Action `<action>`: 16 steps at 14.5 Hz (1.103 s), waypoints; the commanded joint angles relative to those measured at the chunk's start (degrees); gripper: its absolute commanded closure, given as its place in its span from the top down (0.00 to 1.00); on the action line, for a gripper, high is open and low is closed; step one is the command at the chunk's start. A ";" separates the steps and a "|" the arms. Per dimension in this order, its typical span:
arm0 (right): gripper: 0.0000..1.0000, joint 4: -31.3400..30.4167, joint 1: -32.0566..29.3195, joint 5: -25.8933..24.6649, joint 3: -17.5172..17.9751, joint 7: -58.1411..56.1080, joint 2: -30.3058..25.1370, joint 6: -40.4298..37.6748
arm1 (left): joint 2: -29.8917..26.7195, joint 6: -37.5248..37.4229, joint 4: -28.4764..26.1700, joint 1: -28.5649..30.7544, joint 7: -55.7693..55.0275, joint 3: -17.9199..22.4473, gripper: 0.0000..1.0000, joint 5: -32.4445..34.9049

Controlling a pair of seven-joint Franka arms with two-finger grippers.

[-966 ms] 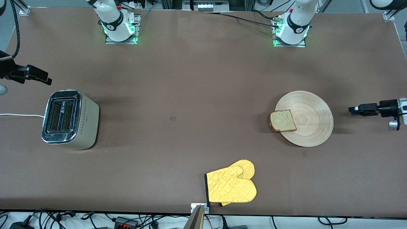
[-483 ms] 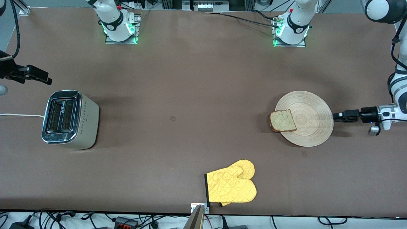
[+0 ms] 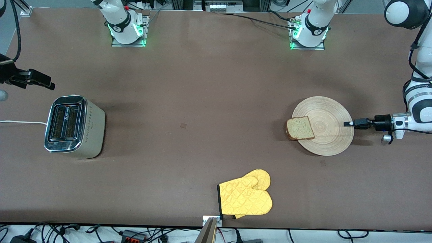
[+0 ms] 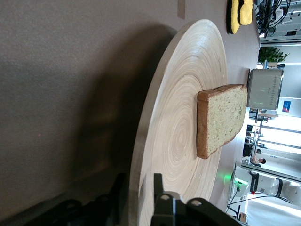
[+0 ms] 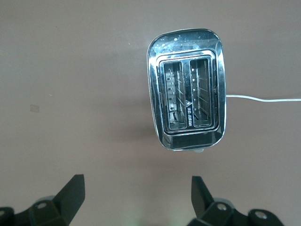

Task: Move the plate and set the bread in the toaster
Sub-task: 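Push the wooden plate with the left gripper toward the toaster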

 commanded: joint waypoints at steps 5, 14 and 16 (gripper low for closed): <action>1.00 -0.14 -0.93 1.01 0.39 -0.44 -0.08 -0.36 | -0.27 -0.14 -0.37 0.43 1.36 0.15 0.01 -1.75; 1.00 -0.14 -0.93 1.09 0.39 -0.44 -0.08 -0.36 | -3.07 -5.15 -0.29 0.17 -3.20 -5.90 0.01 -1.92; 1.00 -0.14 -0.93 1.09 0.39 -0.44 -0.08 -0.36 | -5.70 -4.98 -1.94 0.08 -7.67 -9.59 0.01 -2.01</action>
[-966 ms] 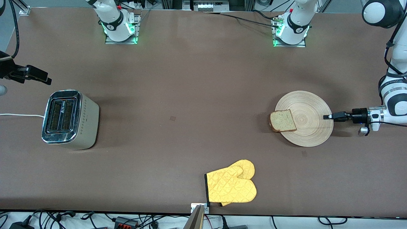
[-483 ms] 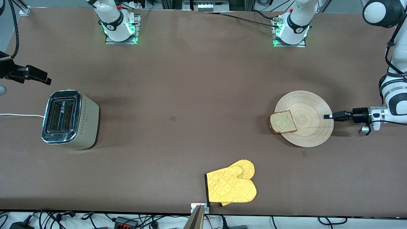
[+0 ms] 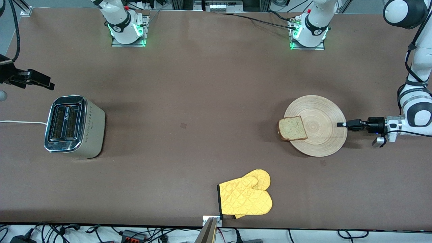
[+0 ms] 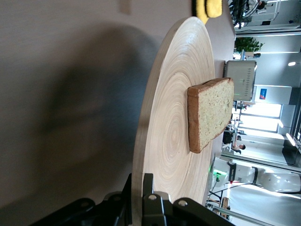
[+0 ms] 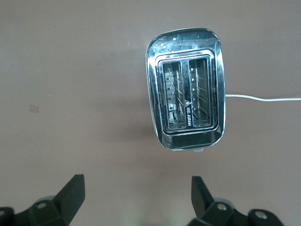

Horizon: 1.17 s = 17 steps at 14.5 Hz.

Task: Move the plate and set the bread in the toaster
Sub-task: 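Push the wooden plate with the left gripper toward the toaster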

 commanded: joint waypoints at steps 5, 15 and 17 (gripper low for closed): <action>1.00 -0.13 -0.77 1.06 0.39 -0.44 -0.12 -0.34 | -5.40 5.55 -7.41 -1.04 -8.67 -14.66 0.01 -3.49; 1.00 -0.22 -0.95 1.06 0.39 -0.44 -0.12 -0.34 | -4.96 41.77 -19.47 -13.16 -10.16 -30.59 0.01 -15.28; 1.00 -0.22 -0.95 1.06 0.39 -0.44 -0.11 -0.34 | -4.78 45.56 -20.35 -16.15 -8.59 -30.68 0.01 -19.57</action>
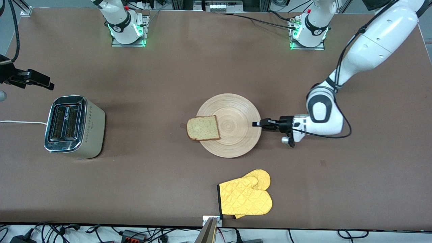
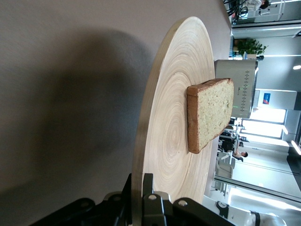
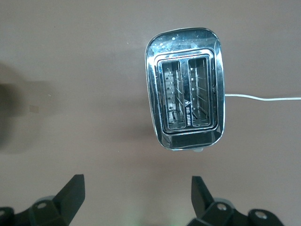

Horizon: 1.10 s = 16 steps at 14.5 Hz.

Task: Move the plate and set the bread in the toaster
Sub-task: 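Push the wooden plate with the left gripper toward the toaster, then withdraw the left gripper while the right gripper reaches toward the bread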

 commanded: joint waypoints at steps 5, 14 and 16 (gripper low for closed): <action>1.00 -0.10 -1.61 1.82 0.34 -0.44 -0.05 -0.32 | 0.31 8.62 -1.22 -8.47 7.37 -0.64 0.03 -14.93; 1.00 -0.10 -1.61 1.91 0.34 -0.44 -0.05 -0.32 | 3.04 12.59 -1.40 -9.71 11.16 -0.56 0.08 -16.62; 1.00 -0.10 -1.26 2.60 0.51 -0.44 -0.05 -0.58 | 3.04 12.59 -1.48 -9.18 11.16 -0.64 0.67 -16.71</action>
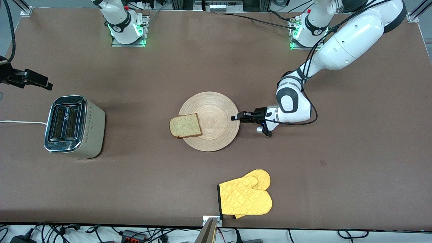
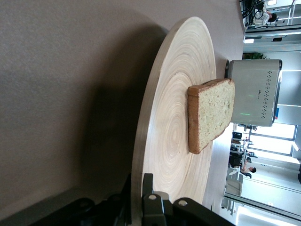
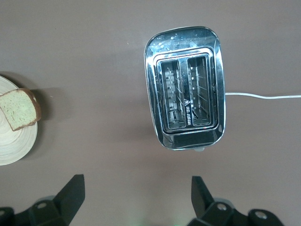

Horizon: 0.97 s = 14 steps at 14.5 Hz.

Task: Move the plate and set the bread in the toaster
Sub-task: 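Withdraw the left gripper while the right gripper reaches toward the bread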

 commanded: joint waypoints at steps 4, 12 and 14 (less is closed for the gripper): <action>1.00 -0.09 -0.46 4.57 0.53 -0.53 -0.11 -2.39 | -0.95 0.10 -1.30 3.32 1.98 -0.71 1.00 -1.99; 1.00 -0.27 0.51 4.54 0.97 -0.52 6.91 -4.61 | -2.80 -17.38 -1.40 16.92 2.69 0.00 1.00 8.16; 1.00 -0.27 0.85 10.26 0.88 0.09 7.18 -2.58 | -2.80 -21.15 -0.78 20.36 1.99 0.08 1.00 13.89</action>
